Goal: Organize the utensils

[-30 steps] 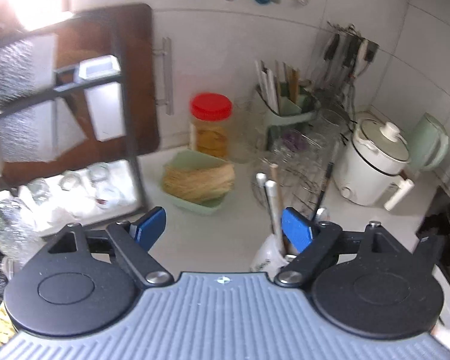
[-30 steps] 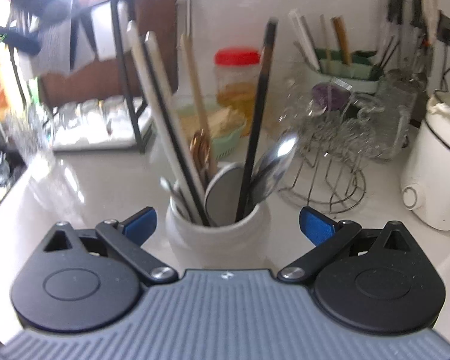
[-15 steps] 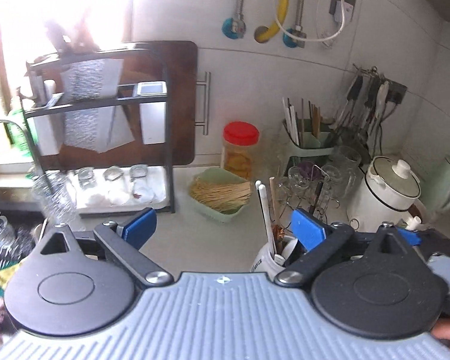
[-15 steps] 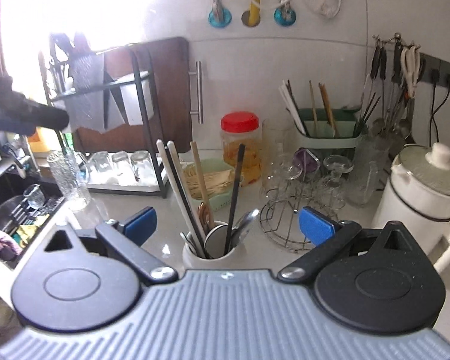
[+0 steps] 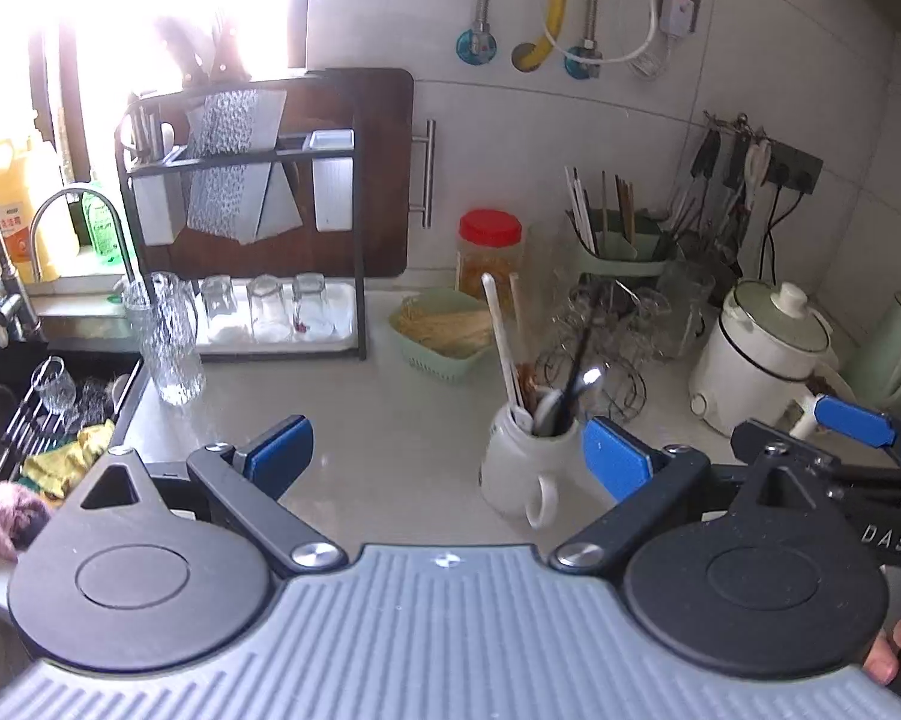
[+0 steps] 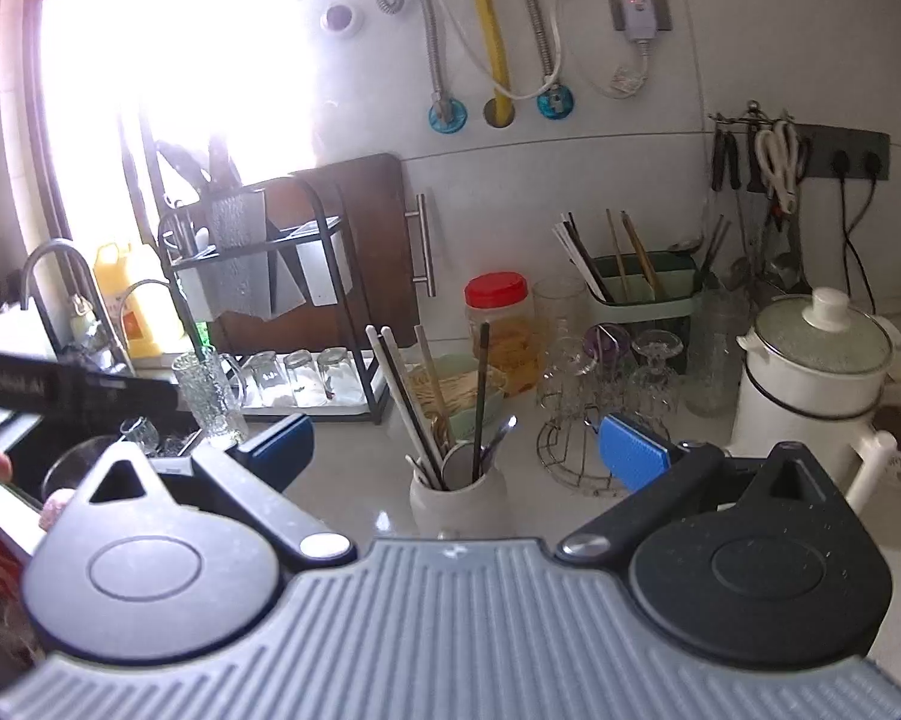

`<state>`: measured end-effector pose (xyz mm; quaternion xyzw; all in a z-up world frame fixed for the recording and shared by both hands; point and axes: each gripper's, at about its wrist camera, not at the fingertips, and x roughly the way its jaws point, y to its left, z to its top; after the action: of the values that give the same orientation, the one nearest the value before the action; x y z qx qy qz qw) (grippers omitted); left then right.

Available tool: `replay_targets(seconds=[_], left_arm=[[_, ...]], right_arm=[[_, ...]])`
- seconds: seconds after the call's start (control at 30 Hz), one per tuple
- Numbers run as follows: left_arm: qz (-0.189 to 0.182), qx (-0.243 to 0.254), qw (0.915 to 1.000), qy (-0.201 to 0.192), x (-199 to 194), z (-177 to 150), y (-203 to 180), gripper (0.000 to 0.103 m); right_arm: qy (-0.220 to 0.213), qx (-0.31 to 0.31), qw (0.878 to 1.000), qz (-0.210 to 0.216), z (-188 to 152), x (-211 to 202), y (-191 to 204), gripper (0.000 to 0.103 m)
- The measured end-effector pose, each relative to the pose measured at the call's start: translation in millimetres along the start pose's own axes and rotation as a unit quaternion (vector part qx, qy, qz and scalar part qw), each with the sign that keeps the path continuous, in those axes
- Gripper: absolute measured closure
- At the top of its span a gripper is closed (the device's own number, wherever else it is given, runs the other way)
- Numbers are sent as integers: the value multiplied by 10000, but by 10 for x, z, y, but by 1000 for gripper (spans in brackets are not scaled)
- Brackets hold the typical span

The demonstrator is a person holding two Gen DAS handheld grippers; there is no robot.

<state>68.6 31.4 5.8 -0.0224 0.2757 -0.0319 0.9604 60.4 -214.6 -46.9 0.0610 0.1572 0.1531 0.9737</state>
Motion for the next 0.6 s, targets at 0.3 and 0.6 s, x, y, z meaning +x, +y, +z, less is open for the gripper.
replay_targets(seconds=[0.3, 0.6], left_arm=[[24, -110, 9999, 0, -238, -404, -217, 4], [185, -323, 9992, 110, -317, -648, -255, 4]], right_arm=[[148, -84, 9998, 80, -222, -300, -30, 0], [299, -81, 9994, 174, -335, -437, -52, 0]])
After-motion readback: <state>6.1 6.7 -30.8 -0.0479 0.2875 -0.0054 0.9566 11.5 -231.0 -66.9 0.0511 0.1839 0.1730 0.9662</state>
